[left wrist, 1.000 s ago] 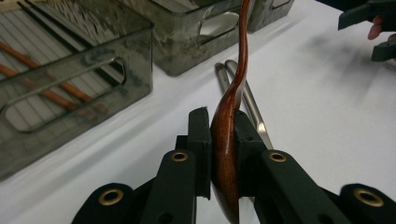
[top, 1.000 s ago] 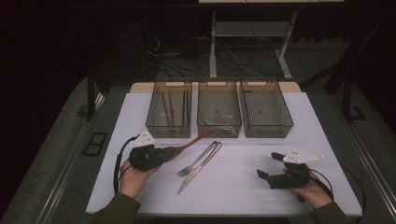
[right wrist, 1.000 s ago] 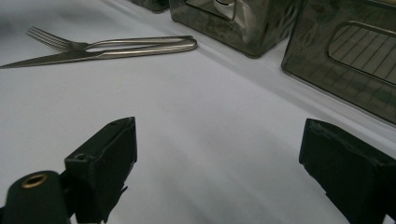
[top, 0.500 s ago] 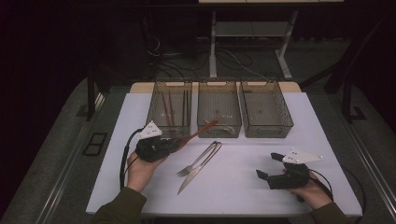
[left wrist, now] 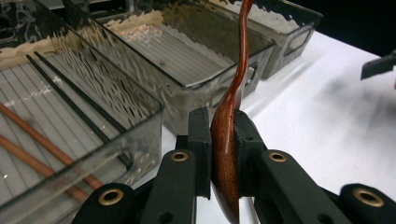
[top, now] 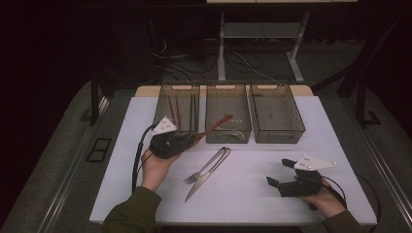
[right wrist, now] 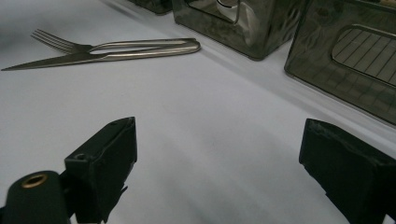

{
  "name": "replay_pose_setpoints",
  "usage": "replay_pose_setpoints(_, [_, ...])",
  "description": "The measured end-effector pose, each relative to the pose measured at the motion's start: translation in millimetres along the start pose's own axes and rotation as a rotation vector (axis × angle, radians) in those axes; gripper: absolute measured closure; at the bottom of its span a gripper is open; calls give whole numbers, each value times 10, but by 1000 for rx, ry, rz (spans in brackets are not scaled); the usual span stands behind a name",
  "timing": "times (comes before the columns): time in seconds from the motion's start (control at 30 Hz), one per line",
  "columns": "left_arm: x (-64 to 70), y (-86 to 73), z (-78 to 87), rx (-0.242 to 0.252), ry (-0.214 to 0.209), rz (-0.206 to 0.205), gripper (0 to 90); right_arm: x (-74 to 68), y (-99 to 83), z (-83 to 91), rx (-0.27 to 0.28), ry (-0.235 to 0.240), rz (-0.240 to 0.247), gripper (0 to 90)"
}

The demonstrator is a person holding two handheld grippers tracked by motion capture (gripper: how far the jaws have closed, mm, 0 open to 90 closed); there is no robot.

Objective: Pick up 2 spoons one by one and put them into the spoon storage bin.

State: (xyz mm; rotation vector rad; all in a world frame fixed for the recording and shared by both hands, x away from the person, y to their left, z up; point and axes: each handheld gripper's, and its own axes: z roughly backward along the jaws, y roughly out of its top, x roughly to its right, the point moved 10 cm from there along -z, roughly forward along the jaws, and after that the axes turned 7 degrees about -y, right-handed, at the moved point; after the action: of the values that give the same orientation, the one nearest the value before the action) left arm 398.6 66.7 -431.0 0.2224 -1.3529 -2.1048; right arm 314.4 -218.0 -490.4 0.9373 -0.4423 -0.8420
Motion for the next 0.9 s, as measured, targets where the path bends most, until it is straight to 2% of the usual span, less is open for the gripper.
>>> replay_pose_setpoints(0.17, [-66, 99, -82, 14, 7, 13, 803, 1, 14, 8, 9, -1, 4, 114])
replay_pose_setpoints(0.53, [-178, 352, -369, 14, 37, 18, 803, 5, 5, 32, 7, -2, 6, 114])
replay_pose_setpoints(0.83, [-292, 380, -617, -10, 69, 33, 803, 11, 8, 41, 12, 0, 4, 114])
replay_pose_setpoints(0.9, [-296, 390, -674, -8, 72, 46, 803, 11, 10, 42, 13, 0, 3, 114])
